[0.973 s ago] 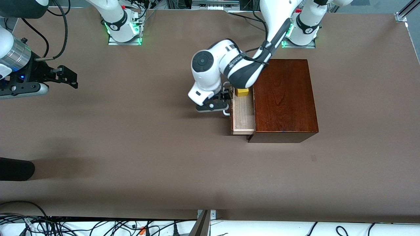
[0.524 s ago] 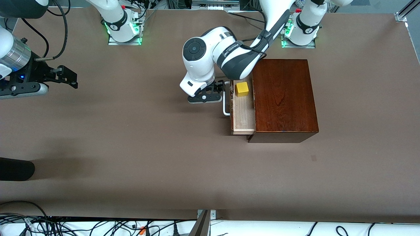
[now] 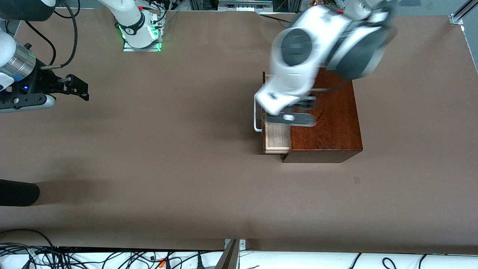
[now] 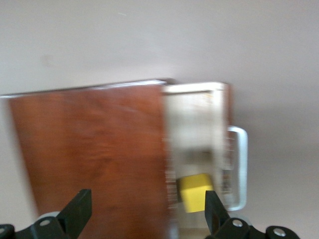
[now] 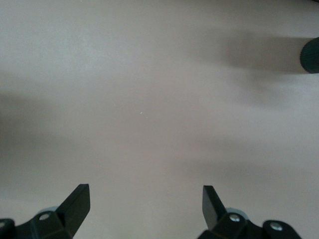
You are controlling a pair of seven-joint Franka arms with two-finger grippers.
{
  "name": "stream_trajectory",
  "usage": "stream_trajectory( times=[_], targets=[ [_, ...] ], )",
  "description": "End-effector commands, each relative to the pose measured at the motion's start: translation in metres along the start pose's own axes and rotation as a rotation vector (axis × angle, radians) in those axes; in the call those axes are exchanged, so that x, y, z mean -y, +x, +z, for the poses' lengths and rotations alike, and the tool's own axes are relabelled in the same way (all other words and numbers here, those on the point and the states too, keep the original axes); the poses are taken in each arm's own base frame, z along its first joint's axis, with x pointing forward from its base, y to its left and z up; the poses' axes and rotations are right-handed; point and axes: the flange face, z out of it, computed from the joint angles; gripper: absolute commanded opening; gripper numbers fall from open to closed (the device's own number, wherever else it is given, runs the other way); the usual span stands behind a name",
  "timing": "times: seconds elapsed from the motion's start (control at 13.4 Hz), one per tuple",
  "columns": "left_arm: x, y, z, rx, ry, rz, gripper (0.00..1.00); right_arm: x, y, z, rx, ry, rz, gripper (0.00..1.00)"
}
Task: Open drawer, take yellow block, close drawer
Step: 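Release the handle and lift the left gripper back toward rest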
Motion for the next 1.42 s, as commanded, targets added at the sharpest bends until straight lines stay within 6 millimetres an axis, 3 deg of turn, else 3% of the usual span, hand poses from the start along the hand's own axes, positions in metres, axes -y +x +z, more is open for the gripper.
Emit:
stream_trajectory(
  times=[0.0, 0.15, 0.3, 0.37, 0.45, 0.6, 0.82, 1.05, 1.27, 1.35],
  targets=[
    [0.082, -0.01, -0.043, 0.004, -0.033, 0.065, 1.0, 0.041, -0.001, -0.011, -0.011, 0.001, -0.074, 1.0],
    [0.126, -0.011, -0.055, -0.002, -0.035, 0.118, 1.0, 0.069, -0.002, -0.014, -0.028, 0.003, -0.122, 1.0],
    [0.17, -0.016, -0.05, -0.001, -0.031, 0.06, 1.0, 0.108, 0.001, -0.012, -0.055, 0.001, -0.194, 1.0],
    [0.189, -0.024, -0.048, -0.03, -0.032, 0.035, 1.0, 0.133, 0.004, -0.003, -0.044, -0.001, -0.239, 1.0],
    [0.193, -0.033, -0.04, -0.092, -0.037, 0.026, 1.0, 0.149, 0.005, 0.005, -0.029, 0.002, -0.27, 1.0],
    [0.228, -0.046, -0.047, -0.153, -0.089, -0.042, 1.0, 0.203, -0.001, 0.023, 0.001, 0.002, -0.36, 1.0],
    [0.238, -0.081, -0.034, -0.156, -0.13, -0.067, 1.0, 0.306, -0.029, 0.04, -0.004, -0.018, -0.55, 1.0],
    [0.247, -0.075, -0.033, -0.137, -0.128, -0.081, 1.0, 0.401, -0.032, 0.063, -0.087, 0.002, -0.926, 1.0],
    [0.241, -0.071, -0.042, -0.151, -0.128, -0.069, 1.0, 0.501, -0.034, 0.096, -0.141, -0.009, -1.139, 1.0],
    [0.241, -0.072, -0.043, -0.151, -0.128, -0.069, 1.0, 0.518, -0.031, 0.104, -0.159, -0.044, -1.175, 1.0]
  ],
)
